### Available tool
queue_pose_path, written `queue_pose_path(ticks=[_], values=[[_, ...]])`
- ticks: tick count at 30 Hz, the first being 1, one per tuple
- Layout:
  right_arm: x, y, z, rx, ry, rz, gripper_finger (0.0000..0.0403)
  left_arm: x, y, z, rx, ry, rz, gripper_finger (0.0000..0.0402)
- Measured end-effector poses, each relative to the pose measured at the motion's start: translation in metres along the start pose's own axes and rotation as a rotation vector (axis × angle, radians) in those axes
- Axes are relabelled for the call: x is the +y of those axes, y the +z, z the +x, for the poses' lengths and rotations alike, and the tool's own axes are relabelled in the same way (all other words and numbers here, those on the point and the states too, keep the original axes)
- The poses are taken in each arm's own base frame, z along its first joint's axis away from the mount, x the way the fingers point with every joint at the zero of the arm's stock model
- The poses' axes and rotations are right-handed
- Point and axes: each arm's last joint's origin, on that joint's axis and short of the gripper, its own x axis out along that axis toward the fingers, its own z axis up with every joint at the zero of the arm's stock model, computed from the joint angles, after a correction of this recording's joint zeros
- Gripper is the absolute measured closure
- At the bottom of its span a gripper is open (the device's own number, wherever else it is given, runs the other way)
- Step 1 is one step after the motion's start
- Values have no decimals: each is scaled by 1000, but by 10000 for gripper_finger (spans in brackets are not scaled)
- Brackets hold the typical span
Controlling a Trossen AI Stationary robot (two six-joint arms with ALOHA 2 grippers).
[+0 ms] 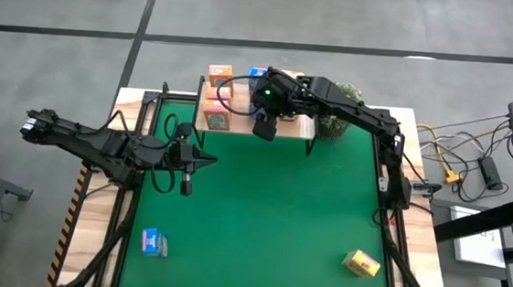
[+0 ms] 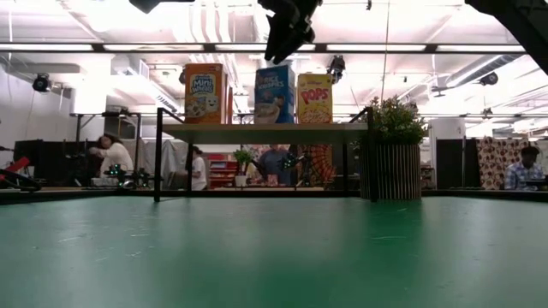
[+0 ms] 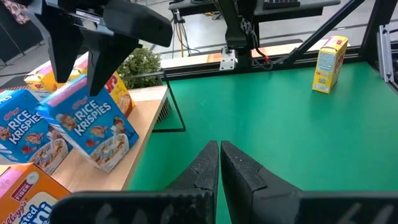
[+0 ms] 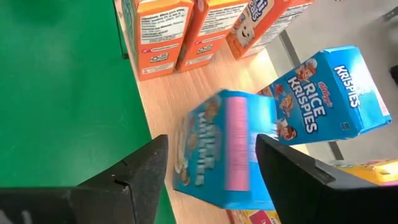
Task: Stack cereal on shelf
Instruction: Put the right blue cereal box on the shelf, then adjust the front blue cereal box on the shelf
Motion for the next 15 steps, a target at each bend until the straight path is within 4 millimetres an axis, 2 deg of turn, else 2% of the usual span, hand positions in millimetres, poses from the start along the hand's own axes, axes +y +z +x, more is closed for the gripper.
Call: queue_pose_path(ticks=[6,15], values=[[1,1,-8,-18,3,33,156,0,0,0,-2,0,-1,402],[20,-1,-42,-55,43,-30,170,0,2,1,-16,0,-8,402]])
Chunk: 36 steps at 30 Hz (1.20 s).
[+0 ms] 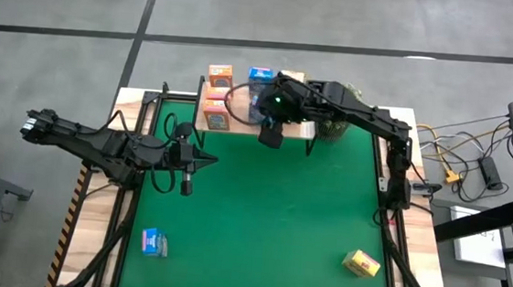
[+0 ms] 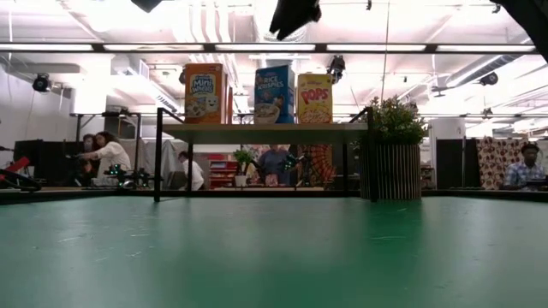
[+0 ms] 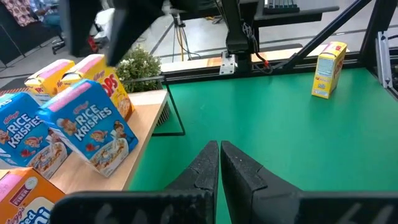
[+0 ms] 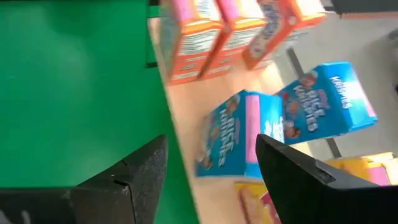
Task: Stack cereal on shelf
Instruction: Adjust the front blue cereal box on the shelf
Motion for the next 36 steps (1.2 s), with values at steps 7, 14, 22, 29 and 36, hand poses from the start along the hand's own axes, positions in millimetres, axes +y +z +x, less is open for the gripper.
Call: queue_pose_path(ticks=[7,14,22,29,36], values=[[37,0,-16,-17,68,-95,179,0,0,0,-4,-1,-23,402],[66,-4,-19,-13,116,-161,179,0,0,0,-4,-2,-59,402],[84,-31,-10,-14,143,-164,179,0,1,0,-7,-3,-70,402],[88,-65,0,-153,145,-158,179,0,5,0,-45,-4,-42,402],[89,-109,11,-326,136,-140,179,1,14,-1,-134,2,-32,402]])
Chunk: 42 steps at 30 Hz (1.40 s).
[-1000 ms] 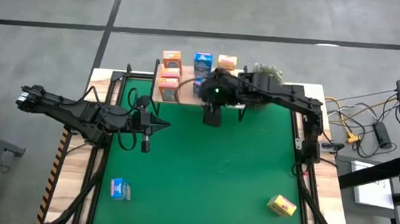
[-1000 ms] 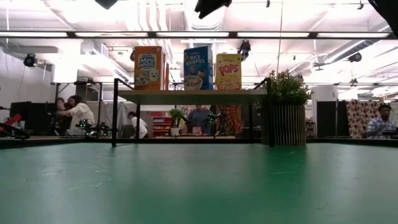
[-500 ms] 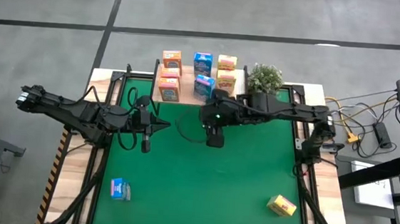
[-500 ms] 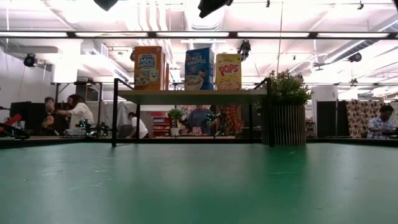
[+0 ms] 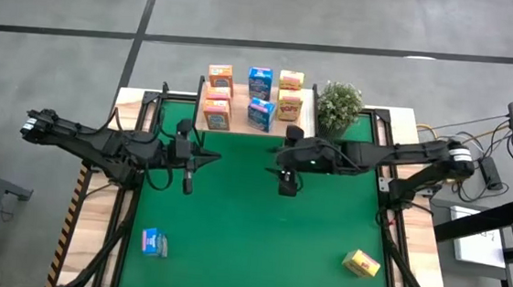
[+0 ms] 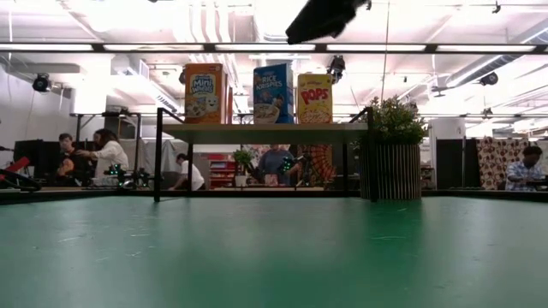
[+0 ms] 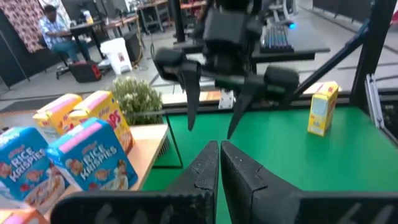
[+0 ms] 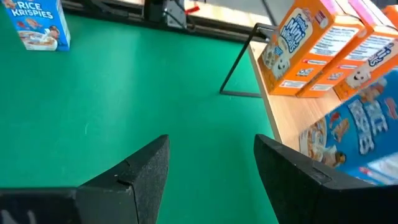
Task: Stack cereal on shelf
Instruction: Adjust the front blue cereal box on the shelf
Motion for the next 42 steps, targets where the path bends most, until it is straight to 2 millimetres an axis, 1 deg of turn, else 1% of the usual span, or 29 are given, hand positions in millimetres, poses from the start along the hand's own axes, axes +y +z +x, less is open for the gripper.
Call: queue_pose_path(ticks=[4,8,13,17,21,24,31,34,36,38,42], values=[[3,-26,-7,-75,-10,12,179,0,4,0,-35,3,4,402],[3,-48,-20,-146,-21,28,179,-1,7,4,-68,8,11,402],[1,-64,-40,-247,-37,49,179,-4,10,15,-114,24,59,402],[0,-74,-52,-274,-43,45,179,2,11,24,-99,65,40,402],[0,-80,-59,-287,-47,38,179,13,15,35,-69,119,26,402],[0,-85,-61,-285,-49,18,179,21,17,43,-34,156,49,402],[0,-89,-65,-289,-56,-20,179,37,27,67,4,235,193,402],[0,-89,-66,-290,-57,-19,179,46,32,78,61,260,280,402],[0,-89,-66,-289,-56,-20,179,53,34,86,133,249,323,402],[0,-90,-65,-282,-55,-21,179,63,38,92,207,195,340,402],[0,-91,-65,-266,-55,-24,179,86,48,105,359,97,324,402]])
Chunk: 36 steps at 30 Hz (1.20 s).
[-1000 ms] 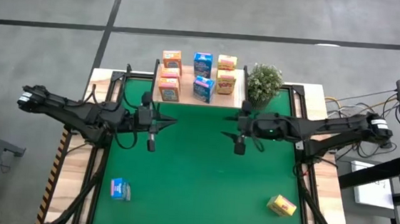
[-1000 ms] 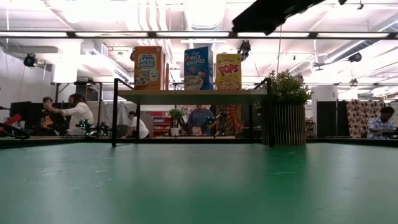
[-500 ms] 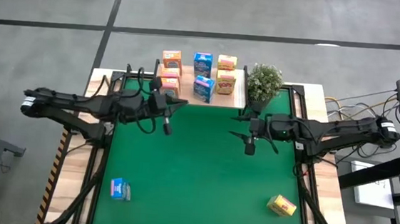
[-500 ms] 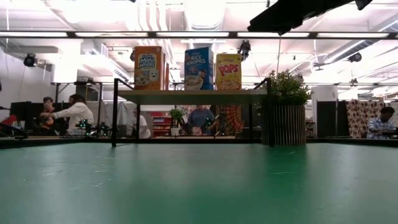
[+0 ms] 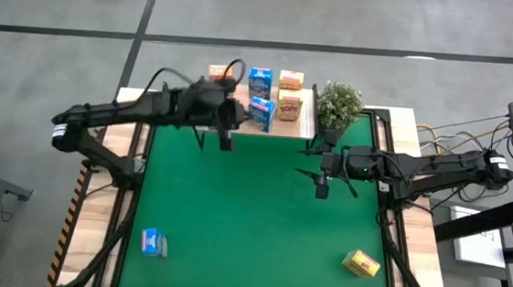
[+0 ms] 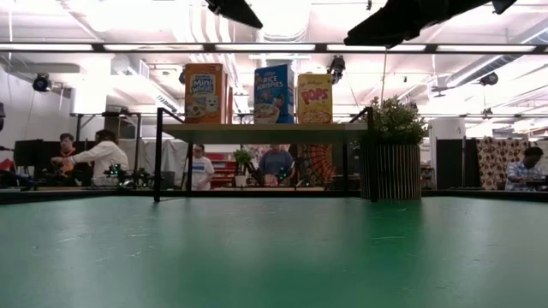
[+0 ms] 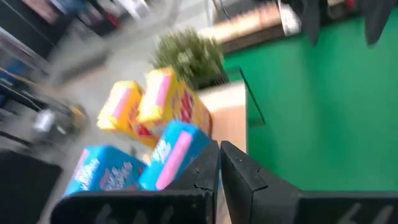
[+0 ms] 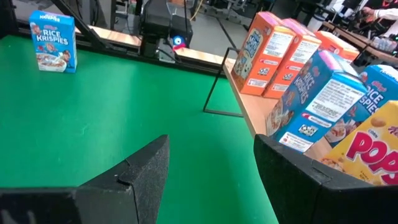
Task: Stack cereal on shelf
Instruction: Adjust the front blue cereal box on the shelf
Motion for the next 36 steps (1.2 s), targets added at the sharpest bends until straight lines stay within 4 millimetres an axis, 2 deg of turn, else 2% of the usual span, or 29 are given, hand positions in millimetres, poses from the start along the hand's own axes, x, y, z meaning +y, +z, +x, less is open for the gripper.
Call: queue_pose_path(ticks=[5,13,17,22,30,36], values=[[-1,-1,0,12,-1,-4,179,30,7,13,106,-165,-8,402],[-1,-1,0,13,-3,-2,179,78,15,35,107,-330,-45,401],[-1,-3,0,27,0,-4,179,94,13,46,102,-407,-92,381],[0,-5,0,46,4,7,179,104,7,62,144,-430,-104,324],[0,-6,0,63,7,34,179,103,-3,81,207,-438,-78,211],[0,-7,0,65,7,44,179,104,-6,83,250,-399,-54,170]])
